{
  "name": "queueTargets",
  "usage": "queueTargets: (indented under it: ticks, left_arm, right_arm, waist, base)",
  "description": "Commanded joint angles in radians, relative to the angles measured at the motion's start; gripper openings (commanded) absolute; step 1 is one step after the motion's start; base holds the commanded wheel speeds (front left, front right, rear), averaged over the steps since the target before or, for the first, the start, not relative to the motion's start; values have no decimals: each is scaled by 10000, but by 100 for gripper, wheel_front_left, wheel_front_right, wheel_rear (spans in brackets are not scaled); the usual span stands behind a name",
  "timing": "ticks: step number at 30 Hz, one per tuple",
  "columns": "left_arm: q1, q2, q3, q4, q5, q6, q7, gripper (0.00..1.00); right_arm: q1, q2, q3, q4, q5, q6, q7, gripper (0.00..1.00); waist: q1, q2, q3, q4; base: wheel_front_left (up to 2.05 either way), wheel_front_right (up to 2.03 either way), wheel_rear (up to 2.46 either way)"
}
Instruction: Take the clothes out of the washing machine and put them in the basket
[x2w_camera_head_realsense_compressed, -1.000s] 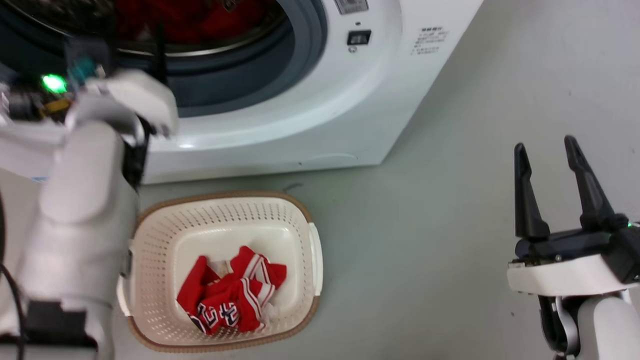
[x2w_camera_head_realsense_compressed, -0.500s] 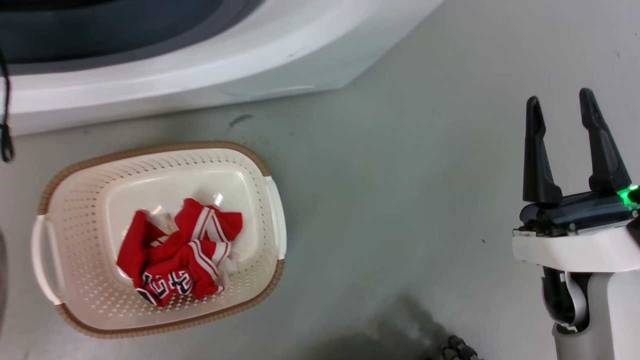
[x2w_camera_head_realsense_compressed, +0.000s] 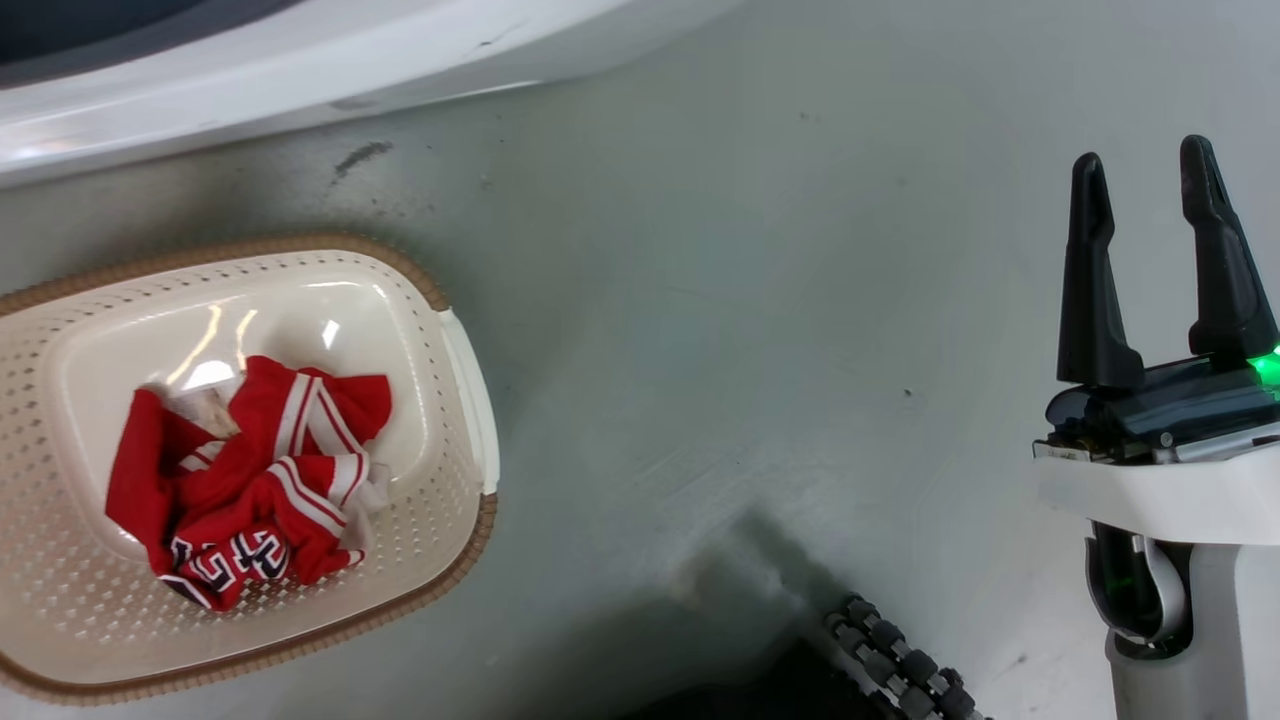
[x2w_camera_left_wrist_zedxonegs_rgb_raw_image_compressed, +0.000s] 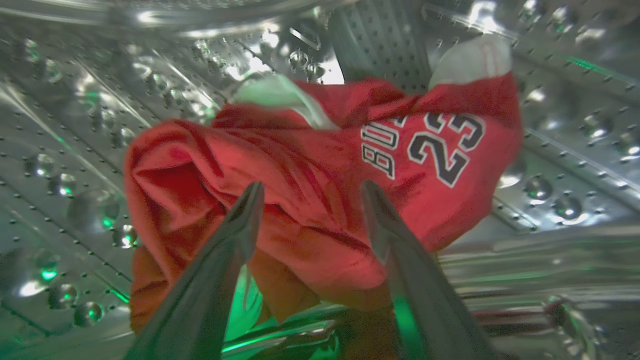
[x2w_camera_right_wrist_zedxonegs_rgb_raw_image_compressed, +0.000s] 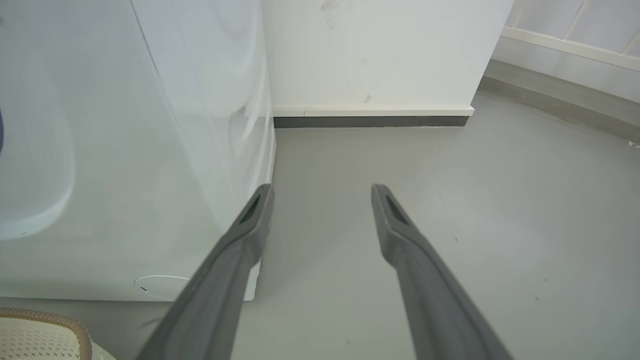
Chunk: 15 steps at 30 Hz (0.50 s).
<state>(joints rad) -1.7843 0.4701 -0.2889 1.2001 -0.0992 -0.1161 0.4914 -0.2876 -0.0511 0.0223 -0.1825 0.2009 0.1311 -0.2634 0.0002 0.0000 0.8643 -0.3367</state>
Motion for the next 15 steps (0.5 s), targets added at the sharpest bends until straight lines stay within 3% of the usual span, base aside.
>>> queueTargets:
  ticks: [1, 15]
  left_arm:
    - [-210, 61, -132, 81, 110, -36, 192, 100]
    - [-240, -44, -770, 427, 17, -123, 441, 100]
  right_arm:
    - [-102, 18, 42, -61, 75, -7, -20, 100]
    - [-138, 16, 140, -131, 294, -7, -19, 100]
  waist:
    - [-2, 0, 227, -191]
    - [-2, 0, 681, -363]
  base:
    - [0, 0, 0]
    - [0, 0, 0]
